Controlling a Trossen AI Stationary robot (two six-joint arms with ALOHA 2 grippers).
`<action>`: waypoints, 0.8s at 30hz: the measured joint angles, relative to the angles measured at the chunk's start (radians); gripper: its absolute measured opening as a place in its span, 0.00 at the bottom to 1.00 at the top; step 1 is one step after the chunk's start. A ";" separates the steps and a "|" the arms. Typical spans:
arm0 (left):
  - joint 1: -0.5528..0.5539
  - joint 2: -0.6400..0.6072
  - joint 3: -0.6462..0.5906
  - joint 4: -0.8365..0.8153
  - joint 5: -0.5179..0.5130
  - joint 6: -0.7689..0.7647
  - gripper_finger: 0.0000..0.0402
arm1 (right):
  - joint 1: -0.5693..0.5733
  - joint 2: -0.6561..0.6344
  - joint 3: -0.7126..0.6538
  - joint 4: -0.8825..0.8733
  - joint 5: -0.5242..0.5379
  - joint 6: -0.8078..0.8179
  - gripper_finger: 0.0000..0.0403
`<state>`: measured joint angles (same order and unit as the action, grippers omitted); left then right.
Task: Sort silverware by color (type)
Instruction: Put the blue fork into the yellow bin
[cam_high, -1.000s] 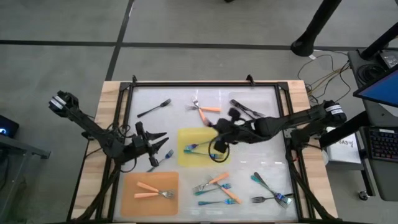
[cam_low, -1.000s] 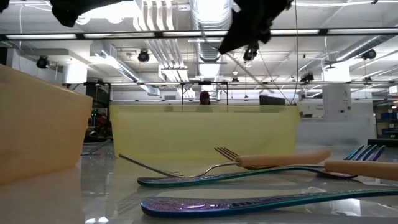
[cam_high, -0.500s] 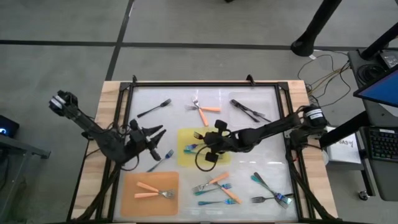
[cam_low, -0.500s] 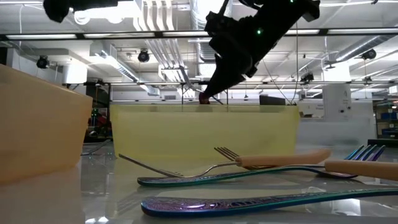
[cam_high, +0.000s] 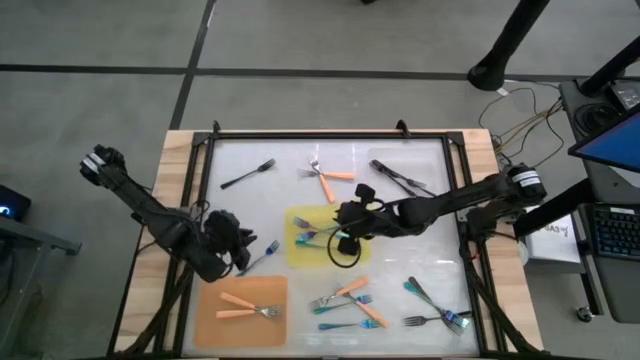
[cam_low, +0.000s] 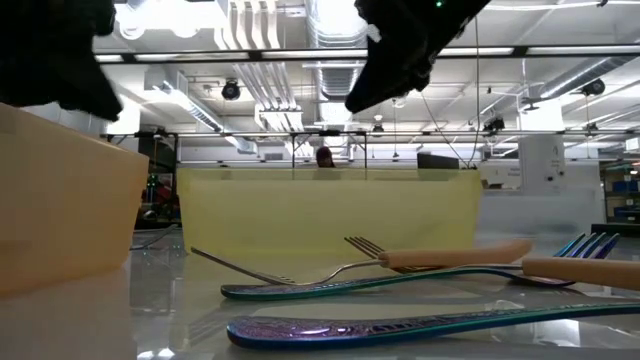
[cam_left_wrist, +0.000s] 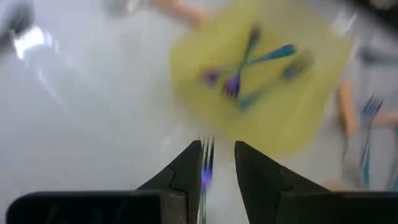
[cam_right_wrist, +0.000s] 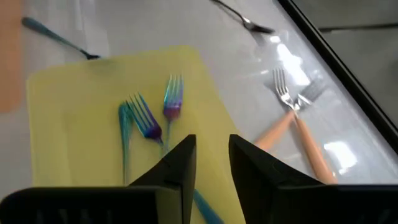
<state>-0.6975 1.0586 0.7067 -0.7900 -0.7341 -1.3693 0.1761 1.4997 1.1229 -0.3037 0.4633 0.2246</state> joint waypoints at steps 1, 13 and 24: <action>0.000 0.008 0.000 -0.003 0.047 -0.012 0.19 | 0.000 -0.016 0.000 -0.030 0.000 0.011 0.21; 0.012 0.076 -0.006 0.004 0.247 -0.074 0.19 | 0.000 -0.183 -0.015 -0.193 0.001 0.075 0.22; 0.034 0.198 -0.005 0.009 0.390 -0.117 0.27 | 0.000 -0.207 -0.068 -0.195 0.001 0.071 0.22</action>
<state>-0.6634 1.2570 0.7018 -0.7815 -0.3438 -1.4864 0.1764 1.2927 1.0548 -0.4984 0.4641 0.2953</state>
